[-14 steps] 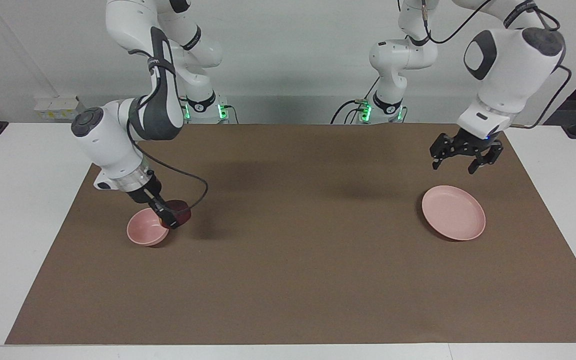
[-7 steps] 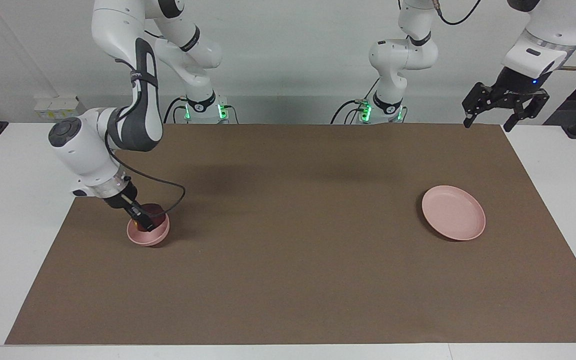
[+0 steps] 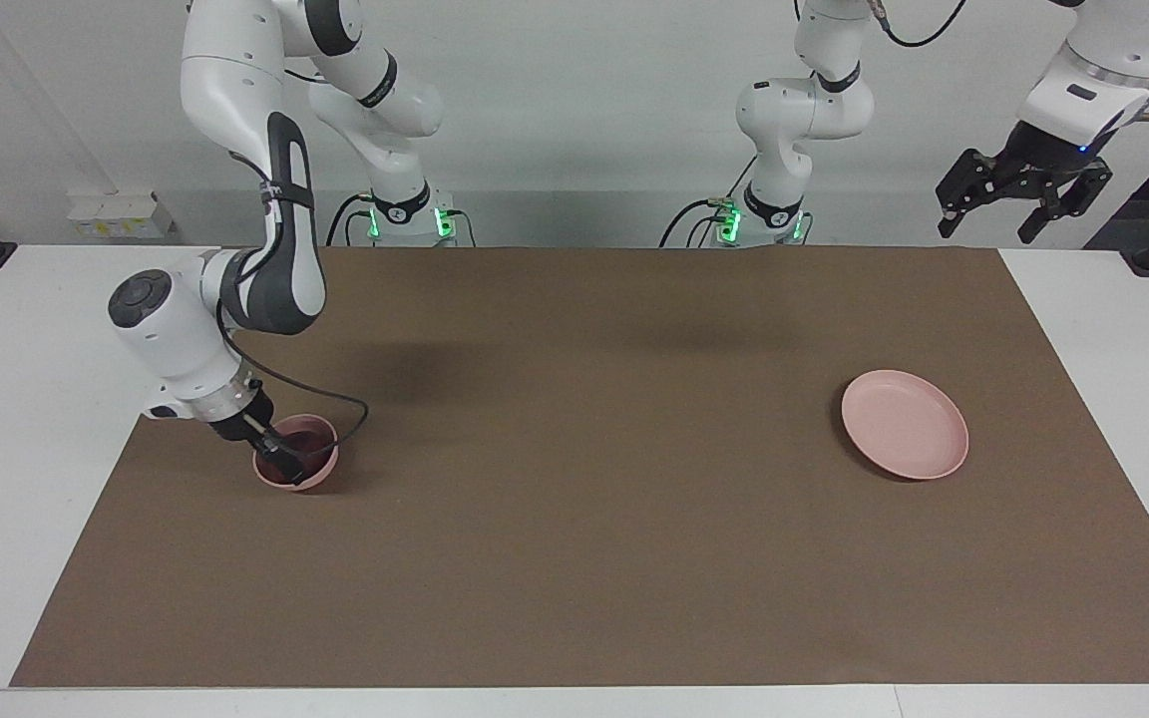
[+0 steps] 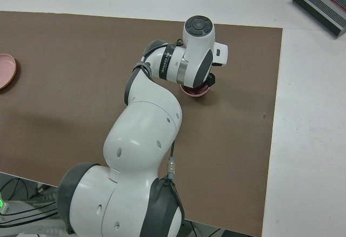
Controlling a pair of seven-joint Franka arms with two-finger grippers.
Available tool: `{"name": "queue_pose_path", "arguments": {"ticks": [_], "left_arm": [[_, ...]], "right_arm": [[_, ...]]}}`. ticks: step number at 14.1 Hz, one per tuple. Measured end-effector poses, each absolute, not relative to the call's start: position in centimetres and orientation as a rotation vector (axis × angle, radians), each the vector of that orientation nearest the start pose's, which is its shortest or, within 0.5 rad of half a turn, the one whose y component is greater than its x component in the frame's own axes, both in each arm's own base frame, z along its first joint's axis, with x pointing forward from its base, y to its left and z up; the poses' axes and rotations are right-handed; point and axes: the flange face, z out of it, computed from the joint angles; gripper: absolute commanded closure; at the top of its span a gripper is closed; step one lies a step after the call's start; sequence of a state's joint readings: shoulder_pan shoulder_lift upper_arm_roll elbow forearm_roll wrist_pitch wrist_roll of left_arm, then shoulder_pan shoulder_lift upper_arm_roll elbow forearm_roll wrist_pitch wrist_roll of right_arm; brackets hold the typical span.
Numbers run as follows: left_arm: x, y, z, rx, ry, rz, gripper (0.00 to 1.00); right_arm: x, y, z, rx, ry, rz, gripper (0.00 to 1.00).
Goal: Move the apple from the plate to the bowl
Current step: 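Release the apple into the pink bowl with the right gripper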
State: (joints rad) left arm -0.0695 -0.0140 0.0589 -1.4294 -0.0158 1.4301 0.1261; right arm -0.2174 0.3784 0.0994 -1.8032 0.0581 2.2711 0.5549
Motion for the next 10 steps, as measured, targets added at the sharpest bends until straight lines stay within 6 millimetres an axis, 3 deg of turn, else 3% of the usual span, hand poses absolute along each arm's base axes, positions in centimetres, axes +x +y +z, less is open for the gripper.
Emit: {"name": "queue_pose_path", "arguments": {"ticks": [3,8,10], "left_arm": [[53.4,-0.7,68.5,-3.15,0.219,-0.014,0.0],[53.3,-0.7,68.4,-3.15,0.218,-0.003,0.0],[53.3,-0.7,68.3,-3.151,0.217,0.001,0.0]], "right_arm": [[64.2,-7.5,38.7,-2.929,0.895,-0.121,0.0],[62.4,-6.7,47.4,-3.155,0.324,-0.067,0.0],[61.8,-6.8,50.2,-3.175,0.197,-0.024,0.0]]}}
